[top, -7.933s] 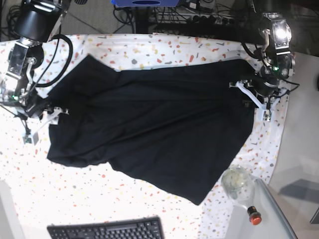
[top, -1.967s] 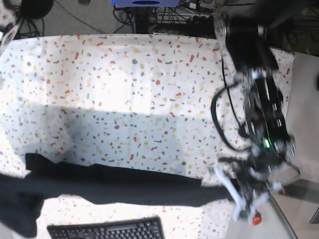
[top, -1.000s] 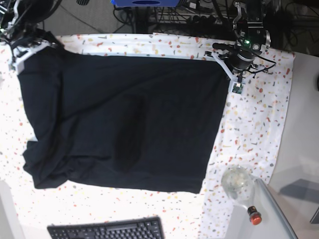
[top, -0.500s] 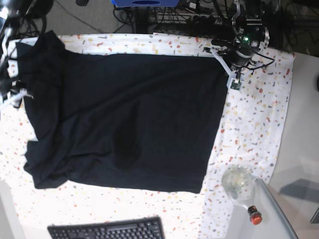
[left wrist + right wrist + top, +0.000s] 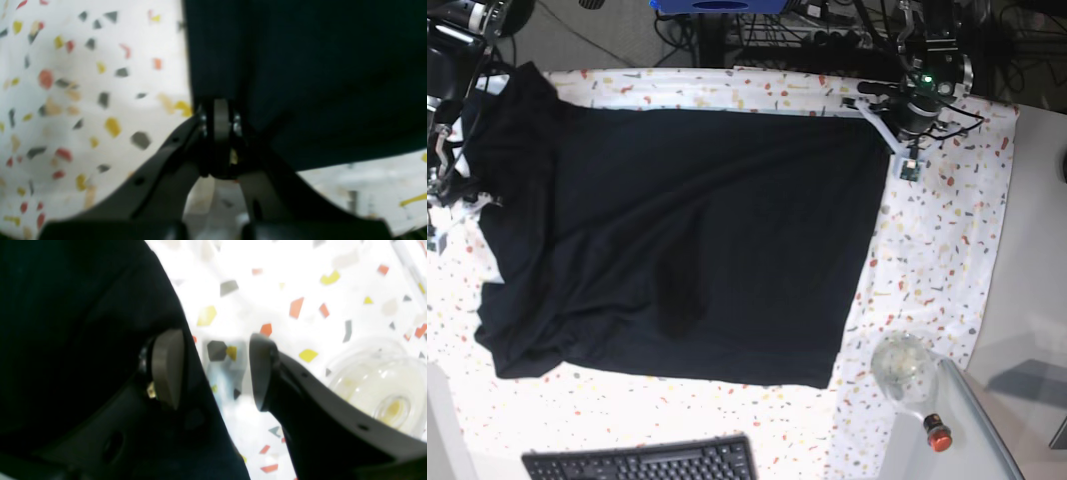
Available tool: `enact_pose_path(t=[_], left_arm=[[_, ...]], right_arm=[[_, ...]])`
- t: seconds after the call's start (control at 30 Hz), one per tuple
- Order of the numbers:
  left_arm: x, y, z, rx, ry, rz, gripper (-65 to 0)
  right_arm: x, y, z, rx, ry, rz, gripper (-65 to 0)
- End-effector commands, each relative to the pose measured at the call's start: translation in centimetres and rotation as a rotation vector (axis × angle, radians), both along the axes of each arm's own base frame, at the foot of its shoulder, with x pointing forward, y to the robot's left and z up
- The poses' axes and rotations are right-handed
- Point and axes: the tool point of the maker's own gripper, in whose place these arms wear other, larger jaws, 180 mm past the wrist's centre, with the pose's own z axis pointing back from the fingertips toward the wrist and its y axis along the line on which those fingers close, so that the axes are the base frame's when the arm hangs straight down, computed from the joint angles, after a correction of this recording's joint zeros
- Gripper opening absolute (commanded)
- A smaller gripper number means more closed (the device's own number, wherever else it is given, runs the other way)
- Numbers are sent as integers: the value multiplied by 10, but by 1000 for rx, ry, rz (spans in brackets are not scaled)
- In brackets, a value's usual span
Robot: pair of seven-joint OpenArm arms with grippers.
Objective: Layout the t-shirt on the table in an organized manner, then fold the t-shirt properly
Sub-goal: 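Pull the shirt edge with the right gripper to smooth the shirt flat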
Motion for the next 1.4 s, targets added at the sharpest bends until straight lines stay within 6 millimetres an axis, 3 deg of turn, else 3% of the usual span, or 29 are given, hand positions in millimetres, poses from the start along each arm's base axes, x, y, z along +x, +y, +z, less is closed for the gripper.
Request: enact_pose_path(t=[0.0, 0.07, 0.13, 0.2, 0.3, 0.5, 0.6, 0.9, 1.07, 1.23, 1.37], left_arm=[[6, 10, 8, 22, -34, 19, -650], [5, 18, 10, 30, -39, 44, -650], [3, 24, 10, 36, -38, 58, -650], [3, 25, 10, 38, -37, 59, -650], [3, 23, 10, 33, -36, 56, -650], [3, 19, 9, 28, -36, 51, -650], [3, 19, 9, 28, -36, 51, -650], [2, 18, 8, 27, -32, 48, -650], [-7, 20, 5, 29, -14, 52, -650], [-15, 21, 3, 30, 1, 53, -650], [-15, 21, 3, 31, 1, 55, -650]], right_arm=[[-3, -1, -1, -3, 12, 8, -345], [-12, 3, -6, 0, 28, 10, -347], [-15, 9, -5, 0, 20, 20, -393], [-19, 14, -3, -4, 12, 27, -471], [-22, 13, 3, -19, -6, 29, -650], [-34, -1, 19, -38, -43, -52, -650], [-50, -21, 28, -41, -31, -145, -650], [-63, -28, 27, -31, 11, -190, -650], [-77, -50, 44, -73, 10, -375, -650], [-64, -32, 80, -111, -101, -355, -650], [-37, -10, 97, -98, -166, -308, -650]])
